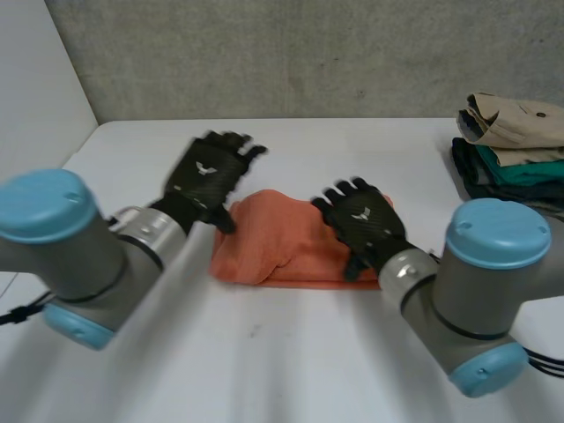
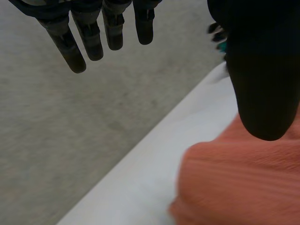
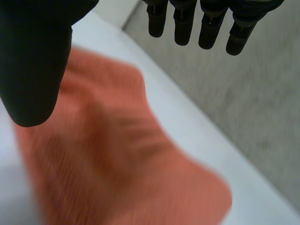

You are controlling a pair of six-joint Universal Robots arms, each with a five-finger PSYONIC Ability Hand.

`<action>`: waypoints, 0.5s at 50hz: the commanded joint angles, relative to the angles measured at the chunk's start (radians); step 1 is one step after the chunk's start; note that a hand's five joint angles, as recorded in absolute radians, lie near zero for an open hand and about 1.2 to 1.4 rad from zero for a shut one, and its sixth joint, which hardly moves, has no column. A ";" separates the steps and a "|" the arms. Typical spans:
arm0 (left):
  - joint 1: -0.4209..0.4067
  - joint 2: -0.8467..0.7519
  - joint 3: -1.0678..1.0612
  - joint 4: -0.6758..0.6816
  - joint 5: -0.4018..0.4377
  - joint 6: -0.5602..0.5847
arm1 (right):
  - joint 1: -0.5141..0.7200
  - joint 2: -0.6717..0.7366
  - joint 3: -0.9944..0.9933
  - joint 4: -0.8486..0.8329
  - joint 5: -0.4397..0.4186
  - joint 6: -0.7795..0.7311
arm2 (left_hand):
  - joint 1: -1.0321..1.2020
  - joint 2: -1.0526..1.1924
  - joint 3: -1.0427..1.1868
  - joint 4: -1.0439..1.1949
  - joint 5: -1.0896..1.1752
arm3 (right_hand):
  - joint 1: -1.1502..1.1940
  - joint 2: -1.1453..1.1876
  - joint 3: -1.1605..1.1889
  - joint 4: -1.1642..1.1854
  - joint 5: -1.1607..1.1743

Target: Fold the laundry.

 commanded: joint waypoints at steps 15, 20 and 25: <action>-0.078 -0.172 0.139 -0.038 -0.228 0.010 | -0.176 0.006 0.028 -0.055 0.176 -0.265 | 0.016 0.003 0.000 0.010 -0.011 | 1.172 1.185 1.185 1.182 1.172; -0.062 -0.118 0.085 -0.093 -0.233 0.010 | -0.104 -0.038 -0.034 -0.134 0.143 -0.449 | 0.016 0.003 0.000 0.010 -0.011 | 1.172 1.185 1.185 1.182 1.172; -0.046 -0.040 0.013 -0.118 -0.236 0.010 | 0.089 0.054 -0.123 -0.160 -0.027 -0.491 | 0.011 -0.003 -0.006 0.004 -0.017 | 1.172 1.185 1.185 1.182 1.172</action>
